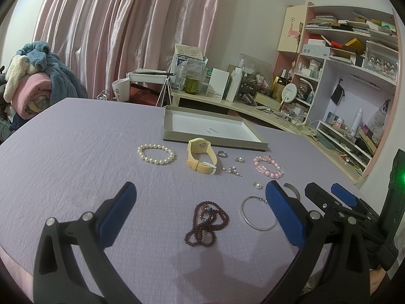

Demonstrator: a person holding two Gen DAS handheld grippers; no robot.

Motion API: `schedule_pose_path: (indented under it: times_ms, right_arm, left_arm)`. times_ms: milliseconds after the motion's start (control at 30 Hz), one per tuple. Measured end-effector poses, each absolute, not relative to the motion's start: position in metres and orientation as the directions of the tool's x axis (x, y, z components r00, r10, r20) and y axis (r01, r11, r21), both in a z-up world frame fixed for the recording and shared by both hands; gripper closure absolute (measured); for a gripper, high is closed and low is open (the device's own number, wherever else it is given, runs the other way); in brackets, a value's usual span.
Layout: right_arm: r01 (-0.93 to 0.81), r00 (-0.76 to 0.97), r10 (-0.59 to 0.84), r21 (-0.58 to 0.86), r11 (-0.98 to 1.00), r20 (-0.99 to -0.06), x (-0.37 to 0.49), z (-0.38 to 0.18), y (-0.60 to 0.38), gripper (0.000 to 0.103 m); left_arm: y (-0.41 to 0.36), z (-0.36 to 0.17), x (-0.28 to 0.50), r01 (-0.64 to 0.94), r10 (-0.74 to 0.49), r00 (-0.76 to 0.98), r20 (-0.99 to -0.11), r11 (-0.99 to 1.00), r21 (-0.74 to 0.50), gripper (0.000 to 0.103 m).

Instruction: Organize jewelry

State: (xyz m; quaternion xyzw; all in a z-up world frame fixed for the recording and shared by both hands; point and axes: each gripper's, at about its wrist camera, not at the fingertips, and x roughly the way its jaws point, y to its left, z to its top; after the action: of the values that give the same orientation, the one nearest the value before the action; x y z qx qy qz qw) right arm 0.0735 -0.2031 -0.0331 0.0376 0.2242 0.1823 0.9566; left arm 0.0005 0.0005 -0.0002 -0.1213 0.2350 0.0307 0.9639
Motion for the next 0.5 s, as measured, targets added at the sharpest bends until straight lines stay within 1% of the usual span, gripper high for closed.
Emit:
schedule_pose_path:
  times_ms: [500]
  right_arm:
    - [-0.331,0.832,0.365,0.155,0.931,-0.418,0.0745,-0.0304,-0.2013,0.001]
  left_arm:
    - [0.0018,0.0,0.0002,-0.117,0.003,0.887,-0.463,0.968,-0.22,0.002]
